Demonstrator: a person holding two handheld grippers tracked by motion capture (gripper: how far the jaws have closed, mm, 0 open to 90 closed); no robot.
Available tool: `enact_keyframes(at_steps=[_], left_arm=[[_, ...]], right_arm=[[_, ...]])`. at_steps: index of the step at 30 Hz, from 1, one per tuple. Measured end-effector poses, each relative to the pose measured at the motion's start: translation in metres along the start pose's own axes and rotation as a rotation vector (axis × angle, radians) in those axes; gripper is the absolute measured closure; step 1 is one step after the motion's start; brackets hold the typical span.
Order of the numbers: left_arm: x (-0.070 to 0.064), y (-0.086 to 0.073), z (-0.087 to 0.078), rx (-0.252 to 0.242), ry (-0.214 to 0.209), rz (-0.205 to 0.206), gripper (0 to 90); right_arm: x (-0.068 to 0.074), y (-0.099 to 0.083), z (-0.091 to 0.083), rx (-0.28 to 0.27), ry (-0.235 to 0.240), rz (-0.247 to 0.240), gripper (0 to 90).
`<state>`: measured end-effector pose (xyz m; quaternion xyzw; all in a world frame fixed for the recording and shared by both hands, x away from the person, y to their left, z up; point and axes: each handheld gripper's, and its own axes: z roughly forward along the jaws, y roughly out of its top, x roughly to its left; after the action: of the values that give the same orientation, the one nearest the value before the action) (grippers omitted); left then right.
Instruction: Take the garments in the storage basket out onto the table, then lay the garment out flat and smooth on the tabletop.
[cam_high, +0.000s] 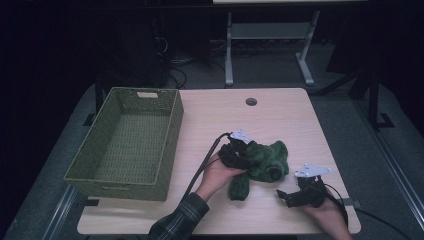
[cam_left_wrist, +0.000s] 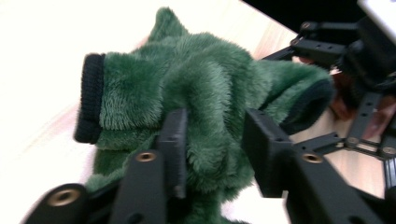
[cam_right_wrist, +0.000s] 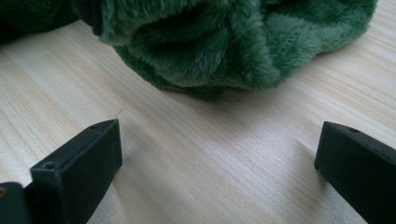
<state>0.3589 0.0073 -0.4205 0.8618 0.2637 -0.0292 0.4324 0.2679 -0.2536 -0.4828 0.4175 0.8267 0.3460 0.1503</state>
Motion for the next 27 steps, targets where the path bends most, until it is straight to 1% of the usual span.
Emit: enact_keyframes(at_steps=[1, 2, 3, 4, 5, 6, 7, 9, 12, 13, 14, 15, 16, 17, 18, 19, 21, 22, 24, 25, 27], left_arm=[[-0.001, 0.001, -0.005, -0.005, 0.003, 0.006, 55.9], [-0.001, 0.001, -0.009, -0.012, 0.003, 0.002, 54.3], [-0.001, 0.001, -0.014, -0.009, 0.005, 0.012, 53.2], [-0.002, 0.001, -0.019, -0.011, 0.01, 0.012, 52.2], [-0.002, 0.001, -0.019, -0.011, 0.01, 0.012, 51.9], [-0.003, 0.0, -0.028, -0.012, 0.016, 0.025, 51.4], [-0.003, -0.001, -0.033, -0.009, 0.018, 0.036, 51.4], [-0.005, -0.004, -0.041, -0.014, 0.022, 0.033, 51.4], [-0.007, -0.007, -0.053, -0.013, 0.032, 0.045, 51.5], [-0.008, -0.009, -0.056, -0.009, 0.039, 0.05, 51.5], [-0.009, -0.012, -0.059, -0.008, 0.043, 0.053, 51.5], [-0.009, -0.016, -0.061, -0.009, 0.047, 0.055, 51.5], [-0.01, -0.02, -0.063, -0.005, 0.049, 0.051, 51.6], [-0.011, -0.024, -0.064, 0.0, 0.052, 0.056, 51.6], [-0.011, -0.024, -0.064, 0.0, 0.052, 0.056, 51.5], [-0.013, -0.032, -0.064, 0.017, 0.061, 0.064, 51.2], [-0.015, -0.038, -0.063, 0.036, 0.084, 0.084, 49.7], [-0.016, -0.04, -0.063, 0.041, 0.089, 0.093, 49.4], [-0.016, -0.042, -0.061, 0.043, 0.089, 0.092, 48.9], [-0.016, -0.043, -0.058, 0.042, 0.094, 0.092, 48.2], [-0.016, -0.044, -0.054, 0.049, 0.091, 0.092, 47.1]], right_arm=[[0.0, 0.0, 0.0, -0.001, 0.0, 0.0, 0.4], [0.0, 0.0, 0.0, 0.0, 0.0, -0.002, 0.4], [0.0, 0.0, 0.0, 0.0, -0.001, 0.001, 0.4], [0.0, 0.001, 0.0, 0.001, -0.003, 0.003, 0.4], [0.0, 0.001, 0.0, 0.001, -0.003, 0.003, 0.4], [0.001, 0.001, 0.001, -0.003, -0.001, -0.004, 0.4], [0.001, 0.001, 0.001, -0.003, -0.001, -0.004, 0.4], [0.001, 0.001, 0.001, -0.001, -0.001, -0.002, 0.5], [0.002, 0.004, 0.001, 0.025, -0.006, 0.004, 0.6], [0.002, 0.004, 0.001, 0.029, -0.009, 0.002, 2.2], [0.003, 0.004, -0.001, 0.031, -0.007, 0.007, 6.7], [0.003, 0.005, -0.003, 0.029, -0.002, 0.0, 10.3], [0.004, 0.005, -0.004, 0.027, 0.009, 0.003, 12.2], [0.005, 0.005, -0.005, 0.026, 0.016, 0.01, 13.3], [0.007, 0.004, -0.006, 0.024, 0.024, 0.009, 13.4], [0.008, 0.004, -0.008, 0.023, 0.031, 0.01, 13.7], [0.012, 0.004, -0.01, 0.012, 0.045, 0.01, 14.7], [0.013, 0.004, -0.012, 0.007, 0.051, 0.008, 15.0], [0.015, 0.004, -0.013, 0.002, 0.058, 0.002, 15.5], [0.019, 0.006, -0.013, -0.002, 0.078, 0.002, 15.7], [0.023, 0.007, -0.012, 0.001, 0.094, -0.012, 15.7]])
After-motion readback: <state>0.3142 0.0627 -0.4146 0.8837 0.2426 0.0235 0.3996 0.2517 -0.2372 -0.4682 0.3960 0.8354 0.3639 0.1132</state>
